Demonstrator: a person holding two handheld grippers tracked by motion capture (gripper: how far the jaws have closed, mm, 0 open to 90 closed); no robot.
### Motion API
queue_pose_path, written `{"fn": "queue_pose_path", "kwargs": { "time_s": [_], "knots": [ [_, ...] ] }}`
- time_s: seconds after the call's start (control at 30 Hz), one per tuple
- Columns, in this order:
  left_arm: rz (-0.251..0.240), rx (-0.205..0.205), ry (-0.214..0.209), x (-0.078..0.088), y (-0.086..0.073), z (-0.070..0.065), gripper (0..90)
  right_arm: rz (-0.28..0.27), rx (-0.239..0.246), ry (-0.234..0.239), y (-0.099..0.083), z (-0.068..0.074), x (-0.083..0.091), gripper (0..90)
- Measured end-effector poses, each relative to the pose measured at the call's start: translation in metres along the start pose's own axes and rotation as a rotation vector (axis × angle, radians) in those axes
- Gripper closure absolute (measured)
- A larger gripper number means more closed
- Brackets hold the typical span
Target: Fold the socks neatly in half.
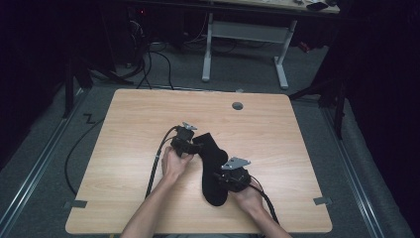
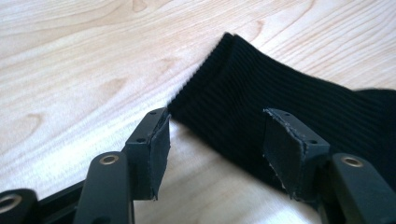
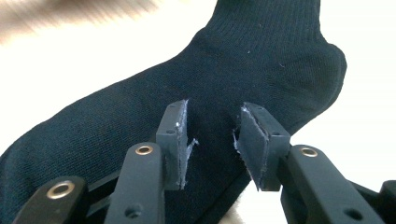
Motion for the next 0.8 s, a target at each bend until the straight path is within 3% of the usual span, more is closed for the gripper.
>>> {"fn": "queue_pose_path", "kwargs": {
  "time_s": [0.07,0.13,0.27,0.37,0.57,0.7,0.8],
  "knots": [
    [-0.023,-0.006,0.002,-0.002,0.004,-0.001,43.0,0.001,0.0,0.003,0.0,0.001,0.001,62.2],
    [0.002,-0.005,-0.002,-0.007,0.006,-0.001,43.0,-0.008,-0.006,0.005,-0.001,0.001,0.0,62.1],
    [0.004,-0.013,0.0,-0.014,0.01,-0.003,42.3,-0.01,-0.009,0.006,-0.002,0.001,0.0,62.0],
    [-0.01,0.009,-0.005,-0.017,0.012,-0.003,42.9,-0.013,-0.01,0.007,-0.002,0.001,0.0,62.0],
    [0.032,-0.024,0.015,-0.023,0.02,-0.005,43.8,-0.017,-0.016,0.013,-0.002,0.0,0.0,62.0],
    [0.04,-0.004,0.001,-0.027,0.02,-0.002,45.3,-0.022,-0.017,0.019,-0.003,-0.001,0.0,62.1],
    [0.073,-0.025,0.007,-0.027,0.022,-0.004,48.7,-0.024,-0.017,0.02,-0.003,-0.001,0.0,62.1]
  ]
}}
Point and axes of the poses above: each handheld gripper's, and its own axes: x roughly backward along the jaws, y roughly out of its top, z roughly to its left, the point moved 4 cm from there along -x, roughly forward along the jaws, and after that the axes turned 1 degree about -z, right-handed, at the moved point
